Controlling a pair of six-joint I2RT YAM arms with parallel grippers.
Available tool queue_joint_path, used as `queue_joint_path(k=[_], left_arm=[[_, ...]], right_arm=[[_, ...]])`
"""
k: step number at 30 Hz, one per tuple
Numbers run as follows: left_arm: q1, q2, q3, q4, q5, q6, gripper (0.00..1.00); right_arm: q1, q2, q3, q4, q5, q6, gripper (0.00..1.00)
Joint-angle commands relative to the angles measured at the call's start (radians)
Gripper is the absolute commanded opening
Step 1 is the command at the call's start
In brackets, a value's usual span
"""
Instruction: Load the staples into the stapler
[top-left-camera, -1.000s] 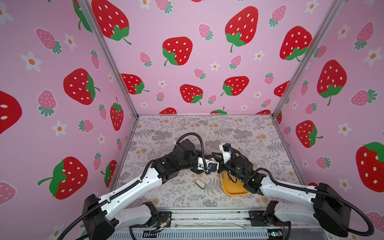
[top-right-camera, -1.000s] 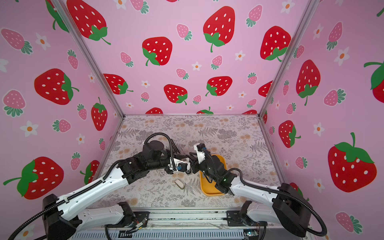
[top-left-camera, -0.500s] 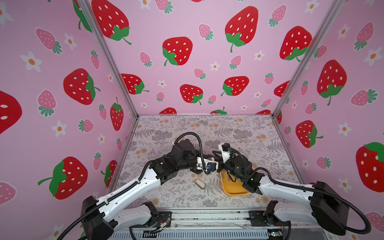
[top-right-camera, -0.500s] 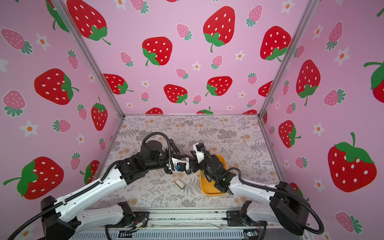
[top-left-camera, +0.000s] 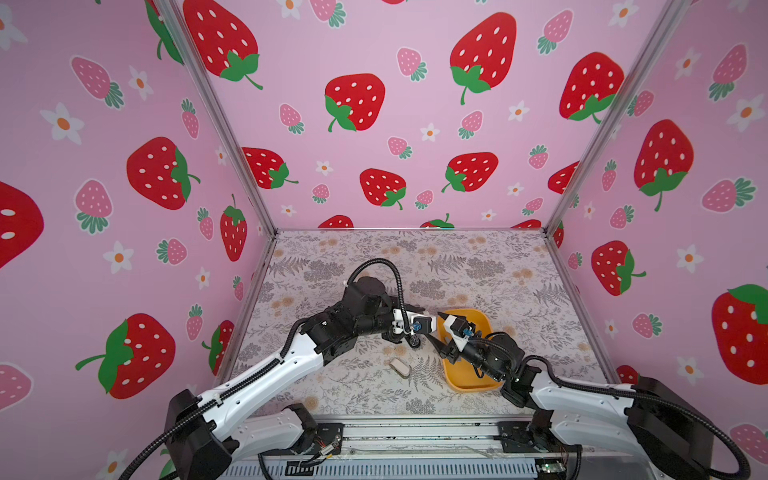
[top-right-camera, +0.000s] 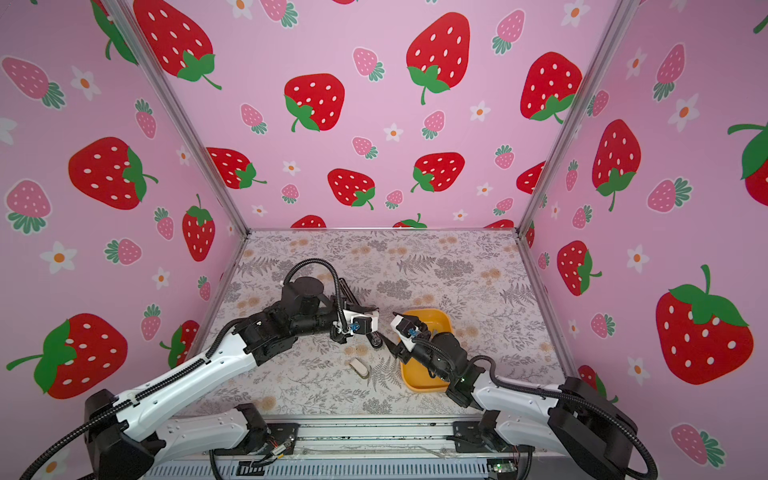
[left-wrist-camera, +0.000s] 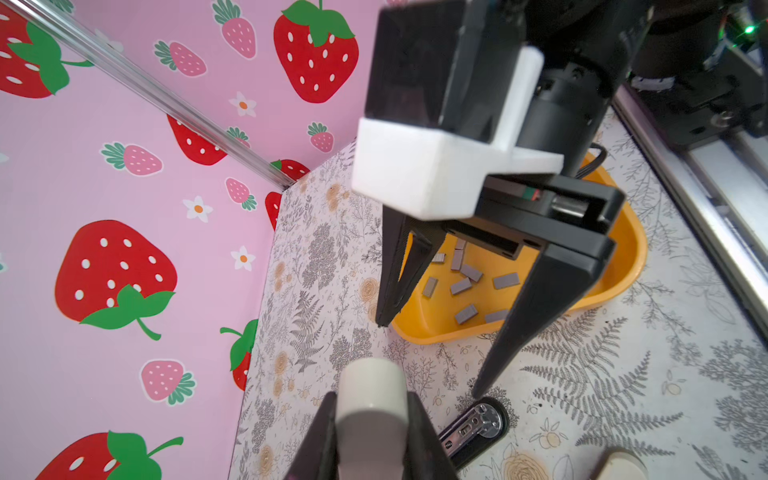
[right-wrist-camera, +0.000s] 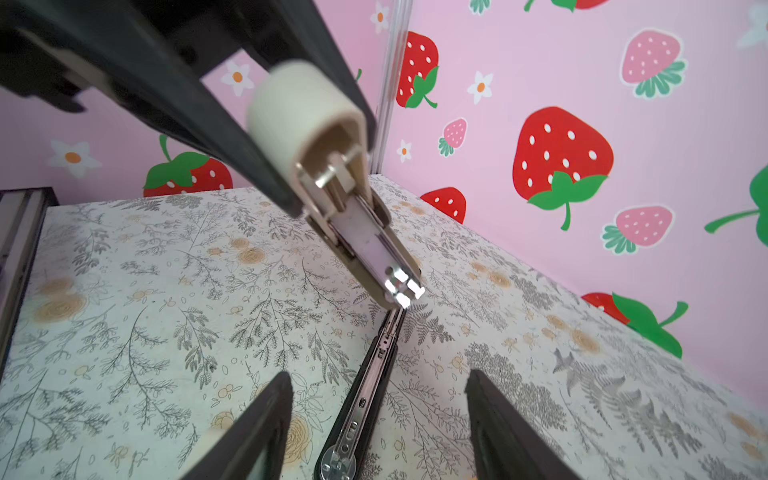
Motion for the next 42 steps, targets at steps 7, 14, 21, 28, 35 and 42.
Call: queue_joint_path(k=[7,14,21,28,35,42], left_arm=[[-0.045,0.022,0.052,-0.148,0.141,0.124,0.00],[-0.072,0.018,0.059,-0.183,0.188,0.147,0.00],[-0.076,0.021,0.058,-0.194,0.173,0.161,0.00],[-0.079,0.027,0.063,-0.207,0.185,0.163,0.00],[-0.087,0.025,0.061,-0.207,0.179,0.166,0.00],[-0.087,0.009,0.066,-0.160,0.113,0.105,0.35]], right_arm=[[0.004,-0.051,-0.012,0.040,-0.063,-0.094,0.81],[0.017,-0.003,0.029,0.016,-0.176,-0.087,0.82],[0.031,0.039,0.053,0.011,-0.192,-0.095,0.72],[0.033,0.044,0.063,0.013,-0.223,-0.078,0.48],[0.036,0.071,0.078,0.010,-0.227,-0.072,0.41],[0.034,0.065,0.071,0.035,-0.218,-0.070,0.19]])
